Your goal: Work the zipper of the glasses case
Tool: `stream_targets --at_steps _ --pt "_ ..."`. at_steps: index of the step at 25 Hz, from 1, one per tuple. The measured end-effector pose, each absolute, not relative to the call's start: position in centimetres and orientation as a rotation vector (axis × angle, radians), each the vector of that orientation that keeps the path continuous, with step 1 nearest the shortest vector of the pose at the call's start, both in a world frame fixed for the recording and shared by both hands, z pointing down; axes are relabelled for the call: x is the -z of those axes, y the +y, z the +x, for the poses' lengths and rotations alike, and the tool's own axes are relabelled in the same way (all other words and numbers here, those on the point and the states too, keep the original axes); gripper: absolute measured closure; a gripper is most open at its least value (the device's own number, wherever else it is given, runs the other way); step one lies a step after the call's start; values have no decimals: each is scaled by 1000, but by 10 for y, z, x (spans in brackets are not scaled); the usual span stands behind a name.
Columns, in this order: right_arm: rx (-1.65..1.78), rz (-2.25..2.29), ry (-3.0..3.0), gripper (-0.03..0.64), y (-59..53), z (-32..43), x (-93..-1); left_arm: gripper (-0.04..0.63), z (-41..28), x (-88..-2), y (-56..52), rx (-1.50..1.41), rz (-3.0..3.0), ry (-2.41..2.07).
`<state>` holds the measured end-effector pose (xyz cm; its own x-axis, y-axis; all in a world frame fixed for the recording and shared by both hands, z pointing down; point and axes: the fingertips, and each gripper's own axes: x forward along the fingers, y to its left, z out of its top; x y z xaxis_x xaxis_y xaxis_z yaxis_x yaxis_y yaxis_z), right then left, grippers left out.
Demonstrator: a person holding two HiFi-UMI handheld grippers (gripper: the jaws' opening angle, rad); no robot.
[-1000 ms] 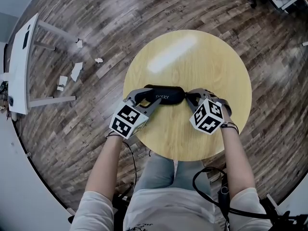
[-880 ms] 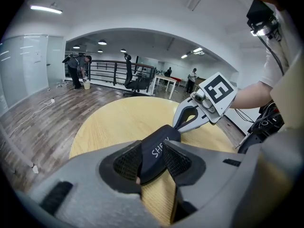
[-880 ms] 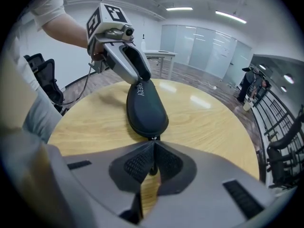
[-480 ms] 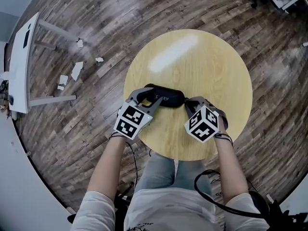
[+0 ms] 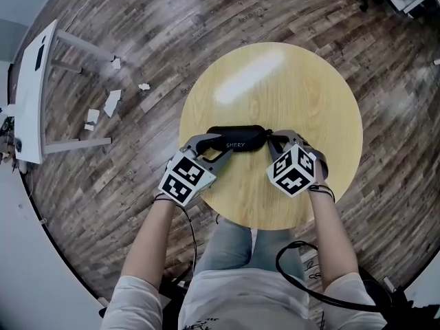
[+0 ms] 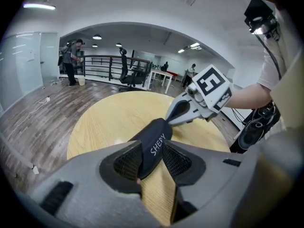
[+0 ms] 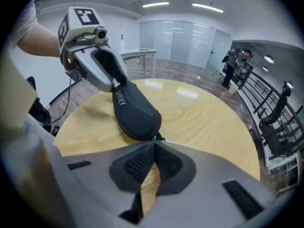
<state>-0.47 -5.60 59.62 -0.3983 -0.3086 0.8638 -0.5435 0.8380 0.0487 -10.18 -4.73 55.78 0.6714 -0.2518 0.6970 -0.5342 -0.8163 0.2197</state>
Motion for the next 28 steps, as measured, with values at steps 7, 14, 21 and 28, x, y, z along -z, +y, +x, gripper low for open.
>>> stream_targets --at_steps 7,14,21,28 --pt "-178 516 -2014 615 -84 -12 -603 453 -103 -539 -63 -994 2565 -644" --pt "-144 472 -2031 615 -94 -13 -603 395 -77 -573 -67 -1243 2591 -410" --pt "-168 472 -2032 615 -87 -12 -604 371 -76 -581 -68 -1223 2500 -397" --pt "-237 510 -2031 615 -61 -14 -601 357 -79 -582 -68 -1208 2502 -408"
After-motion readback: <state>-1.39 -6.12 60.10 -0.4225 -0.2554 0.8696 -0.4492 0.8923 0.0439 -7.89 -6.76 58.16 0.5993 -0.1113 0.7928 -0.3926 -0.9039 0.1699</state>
